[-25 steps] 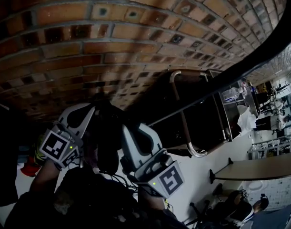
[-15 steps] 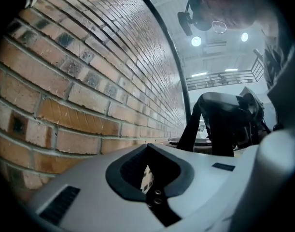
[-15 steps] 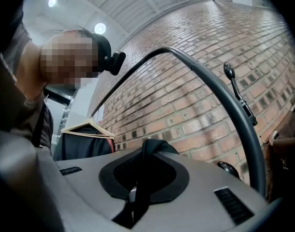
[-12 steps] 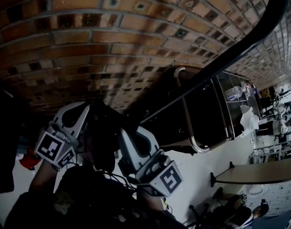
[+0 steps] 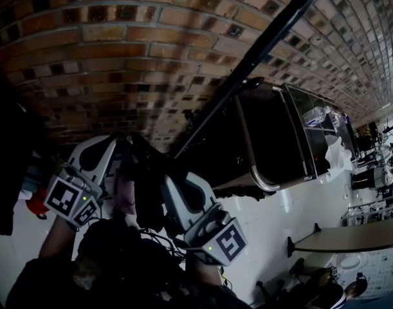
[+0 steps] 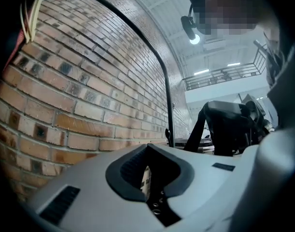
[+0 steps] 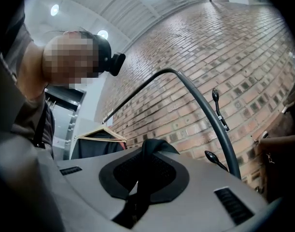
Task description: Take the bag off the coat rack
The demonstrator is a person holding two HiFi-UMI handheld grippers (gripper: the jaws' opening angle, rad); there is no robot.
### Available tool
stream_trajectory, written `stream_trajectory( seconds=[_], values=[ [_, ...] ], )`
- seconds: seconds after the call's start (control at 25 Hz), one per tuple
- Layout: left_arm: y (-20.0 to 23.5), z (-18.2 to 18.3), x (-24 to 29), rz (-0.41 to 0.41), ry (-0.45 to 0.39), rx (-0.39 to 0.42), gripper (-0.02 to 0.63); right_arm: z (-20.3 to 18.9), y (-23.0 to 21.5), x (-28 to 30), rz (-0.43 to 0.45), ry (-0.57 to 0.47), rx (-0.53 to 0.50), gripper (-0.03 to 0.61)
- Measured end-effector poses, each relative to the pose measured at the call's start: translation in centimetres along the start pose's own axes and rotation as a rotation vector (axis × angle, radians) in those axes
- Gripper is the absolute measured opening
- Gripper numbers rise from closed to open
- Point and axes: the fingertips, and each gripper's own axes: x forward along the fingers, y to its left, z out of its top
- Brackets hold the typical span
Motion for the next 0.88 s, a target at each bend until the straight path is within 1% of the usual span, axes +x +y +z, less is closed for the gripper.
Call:
stream_trajectory(
  seconds=[0.12,0.2,0.32,0.48,0.6,0.88],
  values=[
    [-2.3,0.1,-1.6,0.023,-0.004,0.010,0.028,0.3,0.4,-2.7,-0.015,0.003,0.020,0.023],
    [-3.9,0.2,-2.6,0.035,-0.008,0.017,0.028,0.4,0.9,-4.5,-0.020,0.016,0.011,0.023],
    [-6.1,0.4,-3.8,0.052,-0.019,0.039,0.028,0.1,1.8,-6.8,-0.012,0.042,-0.012,0.023],
    [-8.7,0.2,-5.1,0.067,-0.017,0.045,0.028,-0.2,2.1,-9.3,-0.008,0.066,0.009,0.023],
    [-9.7,0.6,-5.9,0.076,-0.031,0.037,0.028,-0.1,2.5,-10.5,-0.004,0.071,0.019,0.023],
    [-11.0,1.1,-7.5,0.076,-0.034,0.051,0.028,-0.3,3.6,-11.8,-0.008,0.097,-0.007,0.023]
  ],
)
